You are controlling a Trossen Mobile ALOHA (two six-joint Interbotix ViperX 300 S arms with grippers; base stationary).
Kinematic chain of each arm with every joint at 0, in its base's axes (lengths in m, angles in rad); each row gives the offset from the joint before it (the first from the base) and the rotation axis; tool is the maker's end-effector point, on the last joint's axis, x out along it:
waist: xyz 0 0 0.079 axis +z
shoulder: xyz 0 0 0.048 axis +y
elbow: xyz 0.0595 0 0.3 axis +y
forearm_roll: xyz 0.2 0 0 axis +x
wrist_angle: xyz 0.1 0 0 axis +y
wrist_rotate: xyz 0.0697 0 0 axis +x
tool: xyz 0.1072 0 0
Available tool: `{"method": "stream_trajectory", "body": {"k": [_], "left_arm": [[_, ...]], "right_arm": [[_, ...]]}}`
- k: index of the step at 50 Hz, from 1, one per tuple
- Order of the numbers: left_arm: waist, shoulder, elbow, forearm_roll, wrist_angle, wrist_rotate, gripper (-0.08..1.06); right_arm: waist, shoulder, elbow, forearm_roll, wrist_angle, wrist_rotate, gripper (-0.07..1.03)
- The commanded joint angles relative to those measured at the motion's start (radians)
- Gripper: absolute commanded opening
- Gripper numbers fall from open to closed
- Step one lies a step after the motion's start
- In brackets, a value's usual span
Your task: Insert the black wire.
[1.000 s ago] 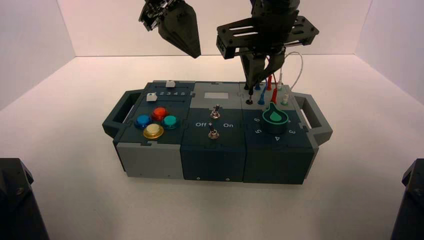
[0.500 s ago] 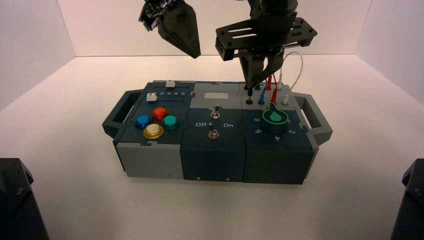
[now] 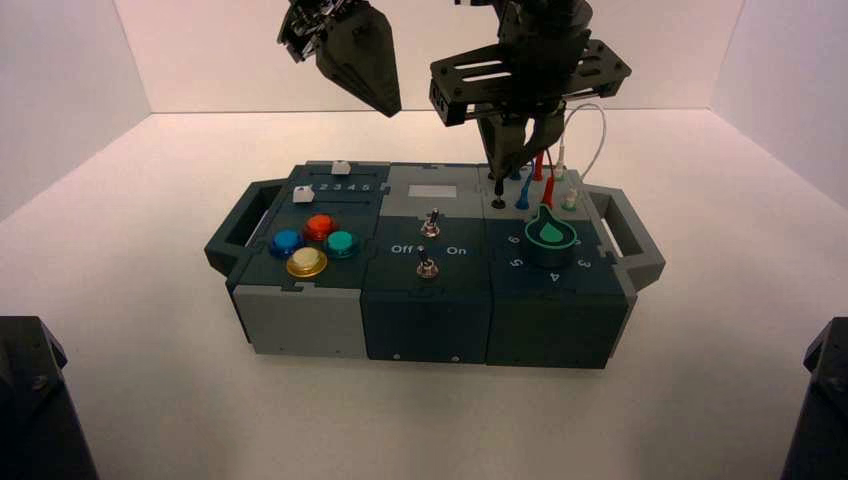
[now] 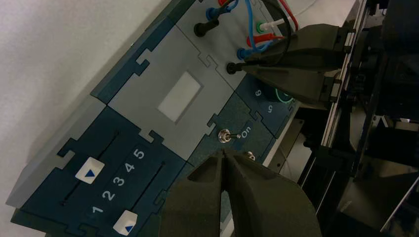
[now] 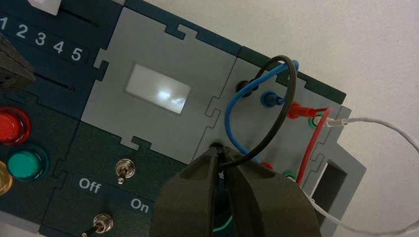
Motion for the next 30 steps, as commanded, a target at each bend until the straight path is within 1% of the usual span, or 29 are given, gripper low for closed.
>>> {"method": "stream_trajectory", "body": {"k": [1, 30], "left_arm": [[0.003, -0.015, -0.020, -0.003, 0.003, 0.009, -0.03], [0.003, -0.014, -0.020, -0.003, 0.003, 0.009, -0.03]], "right_arm": [[-0.003, -0.017, -0.006, 0.000, -0.003, 0.000, -0.02], [-0.003, 0.005, -0.005, 0.000, -0.005, 0.002, -0.02]]}}
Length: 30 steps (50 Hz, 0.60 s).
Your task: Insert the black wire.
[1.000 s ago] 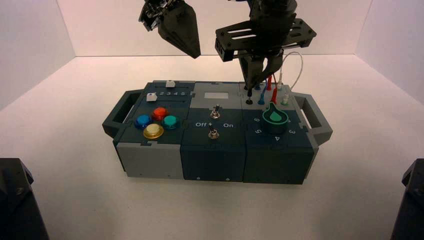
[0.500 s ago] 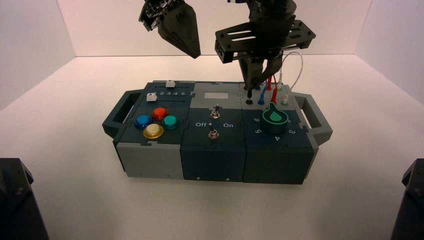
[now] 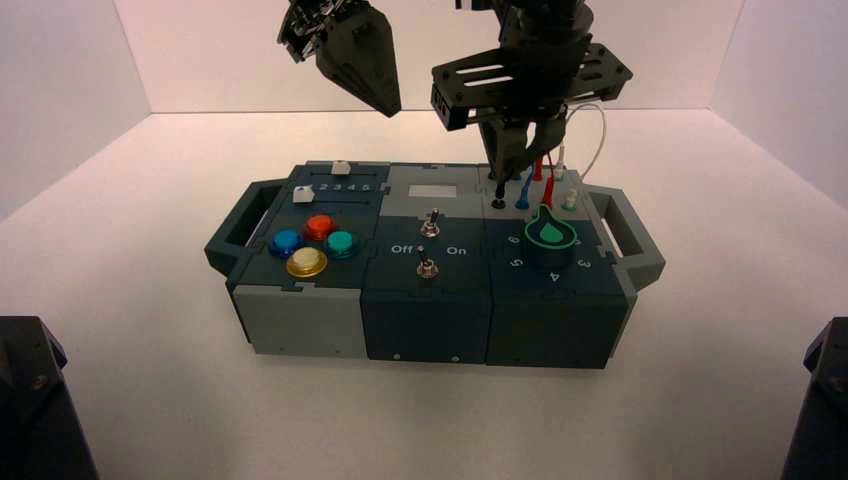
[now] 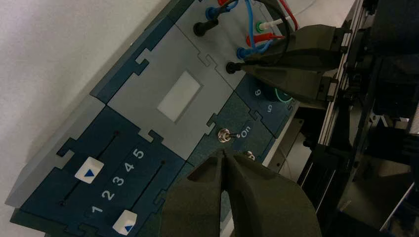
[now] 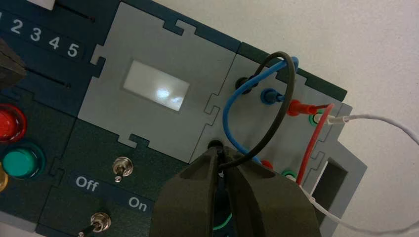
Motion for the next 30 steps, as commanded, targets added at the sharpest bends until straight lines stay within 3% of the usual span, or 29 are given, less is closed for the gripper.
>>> {"method": "stream_trajectory", "body": {"k": [1, 30], "left_arm": [[0.003, -0.014, -0.020, -0.003, 0.003, 0.008, -0.03], [0.003, -0.014, -0.020, -0.003, 0.003, 0.009, -0.03]], "right_arm": [[-0.003, 0.002, -0.008, -0.002, -0.005, 0.002, -0.02], [-0.003, 0.066, -0.006, 0.002, -0.035, 0.003, -0.02]]}}
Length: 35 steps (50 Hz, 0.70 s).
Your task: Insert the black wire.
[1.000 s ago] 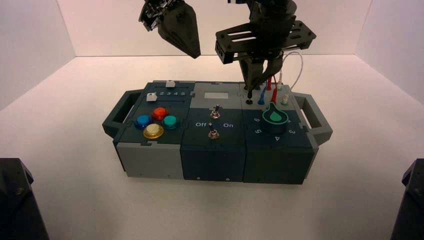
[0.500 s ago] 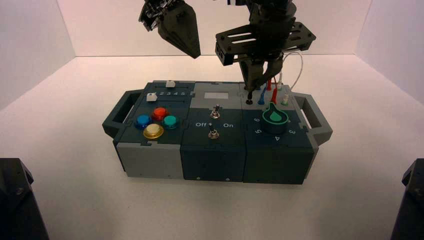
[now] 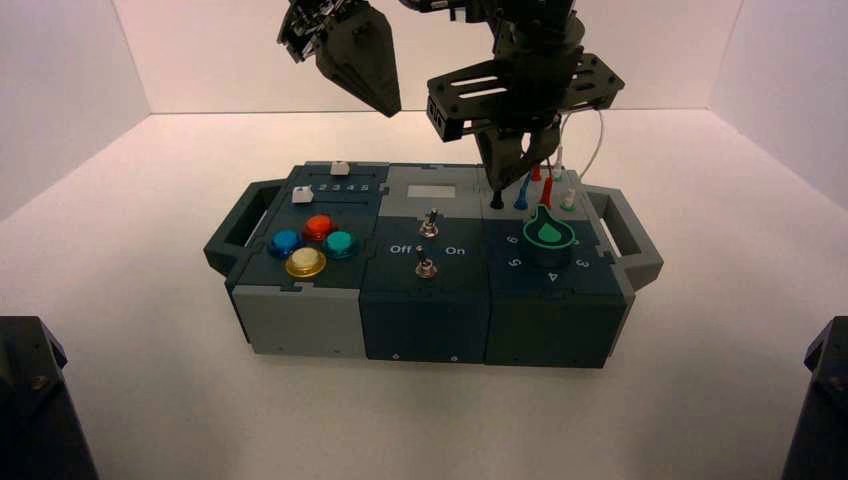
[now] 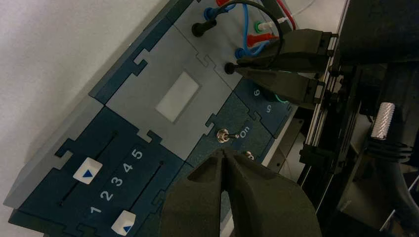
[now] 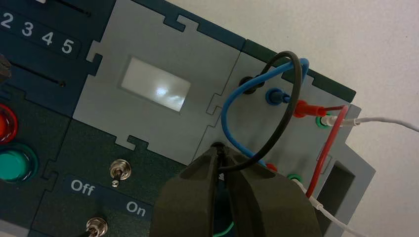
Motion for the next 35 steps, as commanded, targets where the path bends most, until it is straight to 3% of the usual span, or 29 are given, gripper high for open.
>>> {"method": "stream_trajectory", "body": {"k": [1, 18, 27, 35], "left_arm": [[0.003, -0.014, -0.021, -0.003, 0.003, 0.009, -0.03], [0.003, -0.014, -0.023, -0.003, 0.003, 0.008, -0.03], [0.003, -0.012, -0.026, -0.005, 0.003, 0.009, -0.03], [0.002, -0.014, -0.026, -0.003, 0.003, 0.009, -0.03]], "right_arm": [[-0.002, 0.021, -0.005, 0.003, -0.011, 0.003, -0.02], [-0.003, 0.009, -0.006, 0.003, 0.008, 0.002, -0.01], [-0.002, -0.020, -0.009, 0.003, 0.018, 0.002, 0.18], [-0.002, -0.038, -0.020, 0.003, 0.069, -0.002, 0.22]]}}
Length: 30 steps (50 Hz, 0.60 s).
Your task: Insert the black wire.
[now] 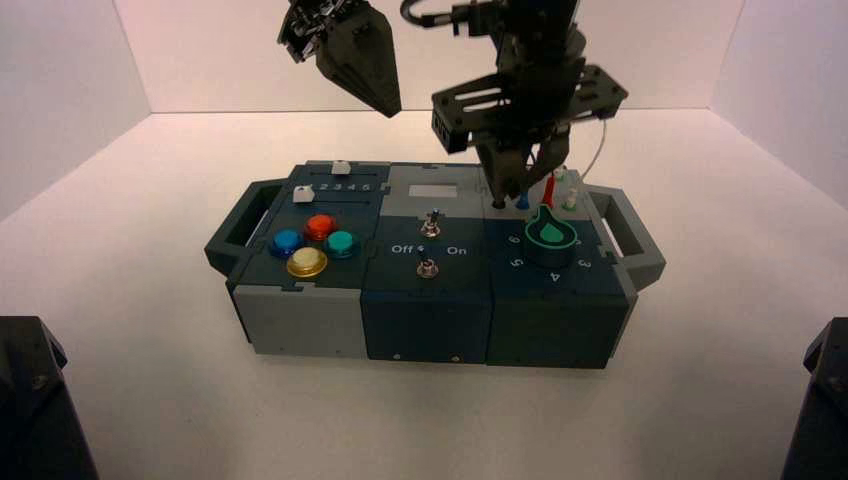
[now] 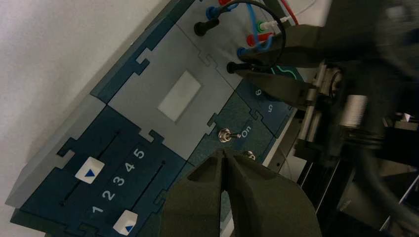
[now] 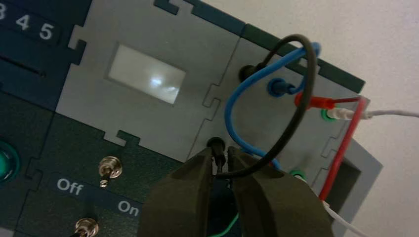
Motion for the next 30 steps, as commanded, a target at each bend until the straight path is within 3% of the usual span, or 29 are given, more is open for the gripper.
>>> {"method": "stream_trajectory", "body": {"k": [1, 7, 22, 30], "left_arm": [[-0.002, -0.014, -0.025, -0.003, 0.002, 0.009, -0.03], [0.000, -0.017, -0.025, -0.005, 0.002, 0.009, -0.03], [-0.002, -0.015, -0.028, -0.005, 0.002, 0.009, -0.03], [0.000, -0.009, -0.023, -0.005, -0.008, 0.018, -0.03]], "right_arm": [[-0.005, -0.035, -0.028, -0.003, 0.041, -0.003, 0.24], [0.000, -0.061, -0.041, -0.003, 0.084, -0.009, 0.37], [0.012, -0.169, -0.051, 0.006, 0.189, -0.034, 0.36], [0.012, -0.253, -0.037, 0.057, 0.190, -0.097, 0.36]]}}
